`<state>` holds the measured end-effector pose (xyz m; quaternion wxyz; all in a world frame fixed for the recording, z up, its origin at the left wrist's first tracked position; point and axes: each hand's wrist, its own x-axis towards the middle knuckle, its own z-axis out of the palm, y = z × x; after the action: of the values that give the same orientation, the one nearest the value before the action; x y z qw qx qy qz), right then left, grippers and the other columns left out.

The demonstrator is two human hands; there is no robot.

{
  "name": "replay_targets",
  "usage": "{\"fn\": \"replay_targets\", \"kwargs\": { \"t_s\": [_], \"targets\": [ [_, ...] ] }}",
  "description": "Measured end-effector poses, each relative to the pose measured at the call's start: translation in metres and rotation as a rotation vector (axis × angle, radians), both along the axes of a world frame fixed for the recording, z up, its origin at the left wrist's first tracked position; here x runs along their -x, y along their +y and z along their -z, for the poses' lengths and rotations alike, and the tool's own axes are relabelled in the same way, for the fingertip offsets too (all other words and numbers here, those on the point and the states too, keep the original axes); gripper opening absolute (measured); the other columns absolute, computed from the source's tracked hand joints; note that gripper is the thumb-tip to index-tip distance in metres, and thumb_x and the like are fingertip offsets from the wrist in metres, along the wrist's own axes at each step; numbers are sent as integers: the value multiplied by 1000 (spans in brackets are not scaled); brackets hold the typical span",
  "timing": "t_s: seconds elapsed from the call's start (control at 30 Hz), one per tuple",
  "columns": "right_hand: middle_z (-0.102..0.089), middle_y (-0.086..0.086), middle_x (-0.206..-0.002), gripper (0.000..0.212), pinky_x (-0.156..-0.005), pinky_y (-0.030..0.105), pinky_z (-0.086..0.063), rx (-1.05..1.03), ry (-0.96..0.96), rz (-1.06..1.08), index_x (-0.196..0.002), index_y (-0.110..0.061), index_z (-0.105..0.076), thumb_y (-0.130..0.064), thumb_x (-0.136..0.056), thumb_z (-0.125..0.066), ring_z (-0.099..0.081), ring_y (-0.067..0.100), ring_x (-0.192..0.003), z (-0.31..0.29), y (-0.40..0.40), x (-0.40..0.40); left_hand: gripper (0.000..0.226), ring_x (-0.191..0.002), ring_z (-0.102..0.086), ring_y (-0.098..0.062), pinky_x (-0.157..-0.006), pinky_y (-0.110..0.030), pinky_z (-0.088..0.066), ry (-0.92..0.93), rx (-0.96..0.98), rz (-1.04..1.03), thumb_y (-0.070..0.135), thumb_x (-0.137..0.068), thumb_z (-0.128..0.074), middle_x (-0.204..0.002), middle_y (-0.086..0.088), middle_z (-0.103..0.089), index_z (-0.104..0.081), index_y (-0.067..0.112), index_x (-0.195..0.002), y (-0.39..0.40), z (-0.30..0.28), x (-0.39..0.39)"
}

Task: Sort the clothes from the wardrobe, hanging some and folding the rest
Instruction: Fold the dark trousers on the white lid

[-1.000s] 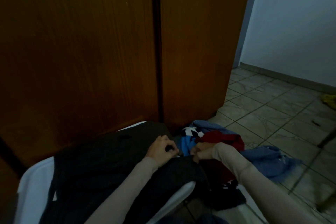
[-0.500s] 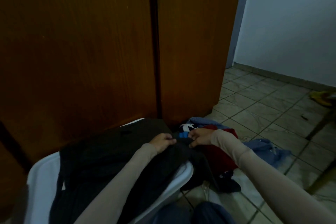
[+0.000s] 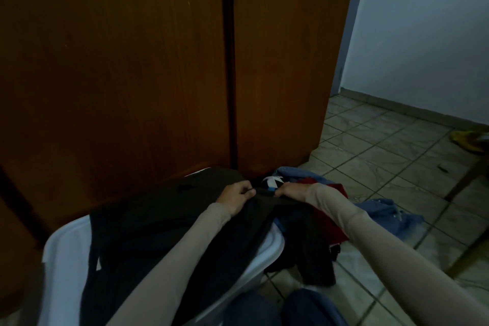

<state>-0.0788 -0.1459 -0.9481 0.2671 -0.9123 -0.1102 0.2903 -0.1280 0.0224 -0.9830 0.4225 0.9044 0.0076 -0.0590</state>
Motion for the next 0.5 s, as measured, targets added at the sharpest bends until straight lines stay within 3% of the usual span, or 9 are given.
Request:
{"fn": "replay_targets", "kwargs": {
  "t_s": [0.07, 0.2, 0.33, 0.4, 0.43, 0.5],
  "targets": [
    [-46, 12, -136, 41, -91, 24, -34, 94, -75, -58, -132, -5, -46, -21, -95, -49, -44, 27, -124, -1, 1, -2, 20, -95, -55, -23, -81, -30, -40, -38, -91, 2, 24, -98, -45, -93, -7, -57, -52, 20, -80, -3, 3, 1],
    [-49, 10, -132, 43, -90, 29, -39, 319, -329, -180, -127, -10, -47, -38, -94, -50, -49, 26, -119, -1, -4, -2, 19, -95, -58, -24, -80, -33, -45, -146, -348, -118, 22, -100, -39, -104, -10, -60, -54, 13, -108, -8, 8, 6],
    [-52, 7, -119, 28, -85, 32, -44, 327, -546, -274, -116, -13, -48, -12, -89, -56, -52, 25, -112, 6, -12, 1, 22, -108, -50, -21, -90, -32, -43, -191, -417, -203, 7, -94, -47, -118, -9, -53, -48, 13, -115, -8, 19, 10],
    [-53, -2, -94, 15, -72, 20, -43, 224, -480, -311, -90, -19, -52, -6, -84, -57, -56, 20, -97, 8, -14, 4, 29, -116, -44, -21, -97, -36, -40, -220, -495, -188, 5, -90, -49, -124, -7, -48, -46, 16, -116, -9, 23, 12],
    [-51, -6, -84, 18, -67, 16, -40, 199, -392, -339, -79, -22, -51, -7, -83, -59, -54, 16, -89, 9, -15, 6, 30, -120, -40, -21, -101, -38, -37, -237, -546, -161, 5, -89, -50, -127, -5, -45, -47, 18, -116, -10, 24, 12],
    [-52, -7, -80, 23, -71, 18, -42, 204, -195, -382, -73, -27, -51, -11, -80, -65, -52, 12, -85, 12, -16, 11, 33, -124, -35, -20, -105, -39, -31, -267, -633, -81, 4, -88, -48, -130, -2, -41, -51, 22, -116, -13, 28, 14]
  ]
}}
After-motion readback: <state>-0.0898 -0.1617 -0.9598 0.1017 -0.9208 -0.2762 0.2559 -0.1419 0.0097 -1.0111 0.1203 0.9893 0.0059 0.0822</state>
